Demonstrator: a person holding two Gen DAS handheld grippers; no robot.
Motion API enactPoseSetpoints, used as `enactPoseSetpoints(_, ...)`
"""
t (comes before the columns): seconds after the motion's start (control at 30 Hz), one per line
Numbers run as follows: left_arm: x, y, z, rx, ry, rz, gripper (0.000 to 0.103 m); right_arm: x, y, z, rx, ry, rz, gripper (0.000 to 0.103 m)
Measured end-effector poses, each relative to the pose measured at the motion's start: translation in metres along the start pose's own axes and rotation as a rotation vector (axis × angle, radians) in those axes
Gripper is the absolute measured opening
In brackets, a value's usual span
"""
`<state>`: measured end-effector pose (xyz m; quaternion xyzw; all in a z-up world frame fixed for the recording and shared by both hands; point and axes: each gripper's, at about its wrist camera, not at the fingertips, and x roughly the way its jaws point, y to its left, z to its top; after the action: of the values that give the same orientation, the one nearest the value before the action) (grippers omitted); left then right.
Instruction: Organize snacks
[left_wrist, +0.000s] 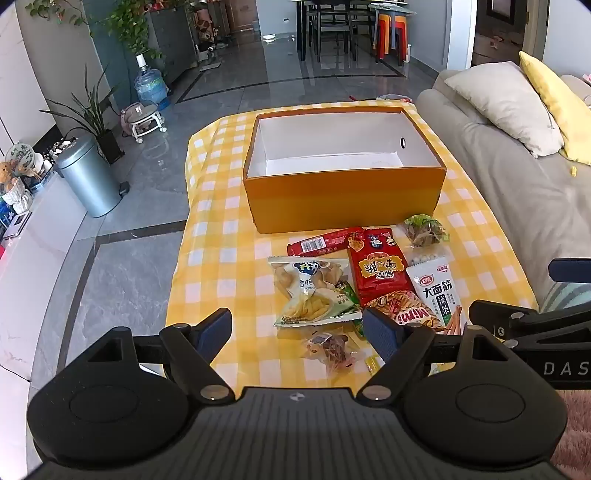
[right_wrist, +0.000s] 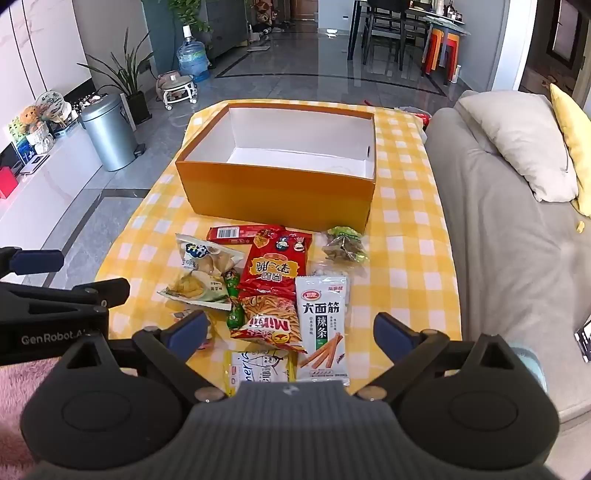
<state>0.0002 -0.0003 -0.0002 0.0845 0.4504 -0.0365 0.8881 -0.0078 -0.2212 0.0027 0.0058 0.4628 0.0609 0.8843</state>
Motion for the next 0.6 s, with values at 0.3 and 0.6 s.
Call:
enactPoseSetpoints(0.3,-0.0009,0.0017,-0.0038,-0.018,0.001,0.006,0.094,-0.0006,0.0000,-0.0009,-0.002,-0.001,-0.006,0.095)
enactPoseSetpoints(0.6,-0.0030,0.0045,-0.0027,-0.026,0.001,-0.001,0.094,-0.0033,0.0009,-0.0015,-0.011,-0.005,-0.005,0.096)
